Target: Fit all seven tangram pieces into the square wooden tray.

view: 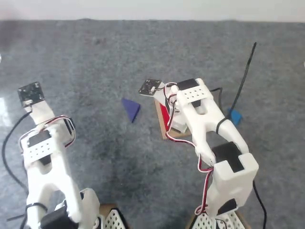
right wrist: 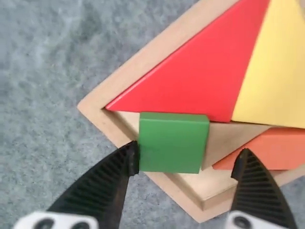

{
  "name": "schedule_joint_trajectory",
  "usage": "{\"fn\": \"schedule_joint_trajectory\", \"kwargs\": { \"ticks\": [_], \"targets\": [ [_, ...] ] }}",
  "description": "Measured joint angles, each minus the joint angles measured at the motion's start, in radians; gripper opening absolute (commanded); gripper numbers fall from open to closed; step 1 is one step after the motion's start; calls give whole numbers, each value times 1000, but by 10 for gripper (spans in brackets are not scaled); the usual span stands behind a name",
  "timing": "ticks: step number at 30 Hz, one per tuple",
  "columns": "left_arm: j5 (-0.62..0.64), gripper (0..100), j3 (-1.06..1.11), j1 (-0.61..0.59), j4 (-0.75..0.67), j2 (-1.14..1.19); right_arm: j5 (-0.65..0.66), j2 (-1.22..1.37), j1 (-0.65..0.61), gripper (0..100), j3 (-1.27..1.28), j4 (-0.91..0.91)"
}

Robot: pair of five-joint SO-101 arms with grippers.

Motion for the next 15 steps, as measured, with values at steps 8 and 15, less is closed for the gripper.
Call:
{"fn": "schedule_joint_trajectory", "kwargs": {
  "ticks": [8,15],
  "targets": [
    [0,184,0,0,0,0,2,0,35,314,0,-15],
    [0,184,0,0,0,0,2,37,38,314,0,-25]
  ]
}}
